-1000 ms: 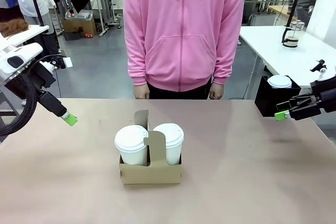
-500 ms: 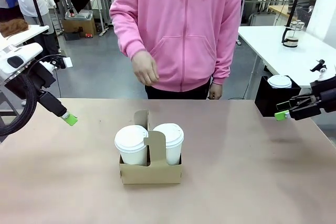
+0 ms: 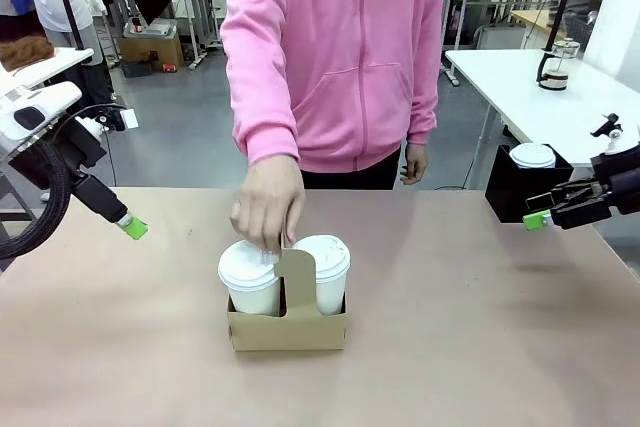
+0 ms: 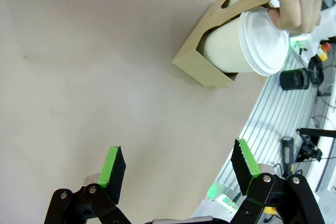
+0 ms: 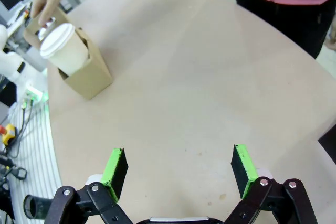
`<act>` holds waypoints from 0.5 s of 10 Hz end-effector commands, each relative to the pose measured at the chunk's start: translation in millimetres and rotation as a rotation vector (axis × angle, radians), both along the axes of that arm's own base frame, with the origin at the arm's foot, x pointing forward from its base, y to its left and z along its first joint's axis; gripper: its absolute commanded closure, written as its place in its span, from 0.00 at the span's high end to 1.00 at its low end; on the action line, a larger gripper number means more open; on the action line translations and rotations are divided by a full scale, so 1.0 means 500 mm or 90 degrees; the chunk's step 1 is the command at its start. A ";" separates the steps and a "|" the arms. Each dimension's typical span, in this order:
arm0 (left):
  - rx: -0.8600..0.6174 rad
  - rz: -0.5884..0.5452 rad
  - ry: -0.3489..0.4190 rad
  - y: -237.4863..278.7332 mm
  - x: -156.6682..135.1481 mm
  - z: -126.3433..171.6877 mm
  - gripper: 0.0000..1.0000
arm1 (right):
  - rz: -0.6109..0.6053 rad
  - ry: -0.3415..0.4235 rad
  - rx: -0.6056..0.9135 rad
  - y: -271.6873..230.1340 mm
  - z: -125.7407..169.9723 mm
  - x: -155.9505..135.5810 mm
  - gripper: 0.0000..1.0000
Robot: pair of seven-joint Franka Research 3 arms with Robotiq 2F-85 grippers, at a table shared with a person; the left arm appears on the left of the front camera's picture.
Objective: Pour a drink into a cup and package it in a carrier.
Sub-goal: Insert the held 600 ml Paper Cup into the Cup Carrier.
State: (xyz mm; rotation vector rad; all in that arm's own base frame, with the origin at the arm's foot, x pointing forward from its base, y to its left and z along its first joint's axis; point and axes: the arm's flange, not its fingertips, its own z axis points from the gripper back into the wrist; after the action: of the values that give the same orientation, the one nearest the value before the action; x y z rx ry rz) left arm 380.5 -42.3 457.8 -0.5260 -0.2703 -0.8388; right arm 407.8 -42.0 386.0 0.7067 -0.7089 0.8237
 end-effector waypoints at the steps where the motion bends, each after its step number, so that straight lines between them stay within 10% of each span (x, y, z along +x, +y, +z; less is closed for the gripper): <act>1: -0.003 0.008 0.006 -0.003 0.000 0.003 1.00 | -0.001 -0.003 -0.003 -0.003 0.004 0.007 1.00; 5: -0.003 0.008 0.006 -0.003 0.000 0.003 1.00 | -0.001 -0.003 -0.003 -0.003 0.004 0.007 1.00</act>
State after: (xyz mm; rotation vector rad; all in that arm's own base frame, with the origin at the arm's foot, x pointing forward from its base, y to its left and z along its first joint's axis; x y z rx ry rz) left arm 380.5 -42.3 457.8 -0.5260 -0.2703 -0.8388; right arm 407.8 -42.0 386.0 0.7067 -0.7089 0.8237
